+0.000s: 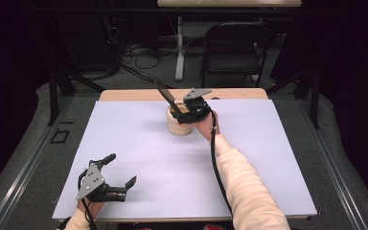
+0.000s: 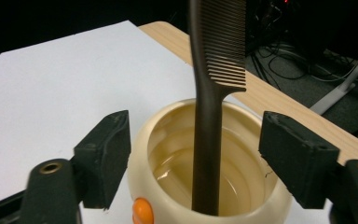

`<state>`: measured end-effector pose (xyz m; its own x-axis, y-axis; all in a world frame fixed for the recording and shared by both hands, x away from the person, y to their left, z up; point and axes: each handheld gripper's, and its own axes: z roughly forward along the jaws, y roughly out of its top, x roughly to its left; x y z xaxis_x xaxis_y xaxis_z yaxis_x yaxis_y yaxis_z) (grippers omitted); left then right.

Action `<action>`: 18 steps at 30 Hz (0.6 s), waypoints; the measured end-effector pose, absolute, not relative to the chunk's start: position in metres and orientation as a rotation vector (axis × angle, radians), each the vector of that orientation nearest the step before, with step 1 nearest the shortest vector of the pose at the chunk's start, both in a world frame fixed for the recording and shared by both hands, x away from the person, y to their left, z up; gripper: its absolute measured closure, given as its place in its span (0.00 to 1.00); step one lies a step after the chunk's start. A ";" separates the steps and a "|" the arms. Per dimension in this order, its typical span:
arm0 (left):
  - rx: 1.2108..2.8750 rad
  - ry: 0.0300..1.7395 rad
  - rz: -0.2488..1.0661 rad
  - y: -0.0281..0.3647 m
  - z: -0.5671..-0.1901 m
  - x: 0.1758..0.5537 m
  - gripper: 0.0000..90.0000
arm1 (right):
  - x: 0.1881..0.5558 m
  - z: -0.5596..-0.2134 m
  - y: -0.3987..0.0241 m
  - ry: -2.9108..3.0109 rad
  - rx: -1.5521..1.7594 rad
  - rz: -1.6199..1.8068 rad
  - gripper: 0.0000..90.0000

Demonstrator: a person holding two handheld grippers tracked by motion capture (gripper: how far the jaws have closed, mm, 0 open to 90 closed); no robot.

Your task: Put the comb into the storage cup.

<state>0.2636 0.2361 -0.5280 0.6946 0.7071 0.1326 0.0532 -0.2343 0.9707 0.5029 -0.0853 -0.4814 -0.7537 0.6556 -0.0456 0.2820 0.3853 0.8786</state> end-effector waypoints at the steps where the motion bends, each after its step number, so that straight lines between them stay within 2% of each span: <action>1: 1.719 0.614 0.686 0.236 -0.528 0.264 0.00 | 0.502 -0.481 -0.086 2.269 0.808 1.318 0.25; 7: 1.719 0.614 0.687 0.236 -0.528 0.264 0.00 | 0.498 -0.476 -0.092 2.305 0.814 1.304 0.17; 18: 1.719 0.614 0.689 0.236 -0.528 0.263 0.00 | 0.483 -0.465 -0.097 2.358 0.777 1.287 0.11</action>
